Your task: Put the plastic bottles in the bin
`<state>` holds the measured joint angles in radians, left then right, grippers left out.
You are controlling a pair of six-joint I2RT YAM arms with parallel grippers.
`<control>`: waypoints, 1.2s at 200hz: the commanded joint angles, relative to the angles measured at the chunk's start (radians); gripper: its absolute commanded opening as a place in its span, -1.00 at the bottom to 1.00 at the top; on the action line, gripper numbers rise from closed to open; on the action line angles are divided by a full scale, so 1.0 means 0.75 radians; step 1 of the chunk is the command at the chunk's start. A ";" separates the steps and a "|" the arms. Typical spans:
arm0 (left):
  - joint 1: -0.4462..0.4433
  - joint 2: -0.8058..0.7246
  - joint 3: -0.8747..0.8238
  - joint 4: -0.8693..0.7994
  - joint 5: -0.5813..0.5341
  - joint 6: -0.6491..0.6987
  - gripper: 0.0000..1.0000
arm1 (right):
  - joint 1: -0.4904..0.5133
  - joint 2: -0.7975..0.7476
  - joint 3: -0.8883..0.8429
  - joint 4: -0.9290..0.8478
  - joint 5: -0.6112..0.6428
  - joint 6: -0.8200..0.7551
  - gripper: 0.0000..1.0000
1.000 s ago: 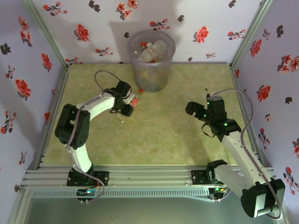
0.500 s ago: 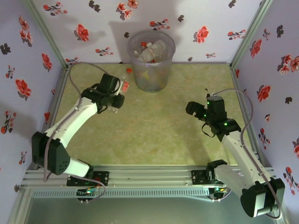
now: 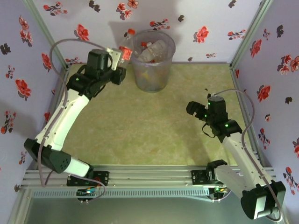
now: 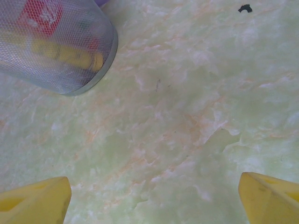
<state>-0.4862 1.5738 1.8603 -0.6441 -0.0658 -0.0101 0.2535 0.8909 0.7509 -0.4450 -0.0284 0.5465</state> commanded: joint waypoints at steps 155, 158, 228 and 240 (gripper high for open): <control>-0.005 0.884 0.817 0.229 0.003 0.131 -0.45 | -0.014 -0.121 0.003 -0.118 0.069 -0.033 0.86; -0.005 0.884 0.813 0.226 0.004 0.135 -0.45 | -0.013 -0.120 0.003 -0.118 0.069 -0.032 0.87; -0.006 0.904 0.755 0.250 0.004 0.228 0.85 | -0.021 -0.120 -0.001 -0.119 0.071 -0.036 0.87; -0.012 0.904 0.747 0.266 0.004 0.236 0.95 | -0.020 -0.120 -0.002 -0.115 0.069 -0.034 0.87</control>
<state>-0.4870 2.2501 2.4317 -0.4686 -0.0631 0.1345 0.2466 0.8097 0.7509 -0.5262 0.0013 0.5339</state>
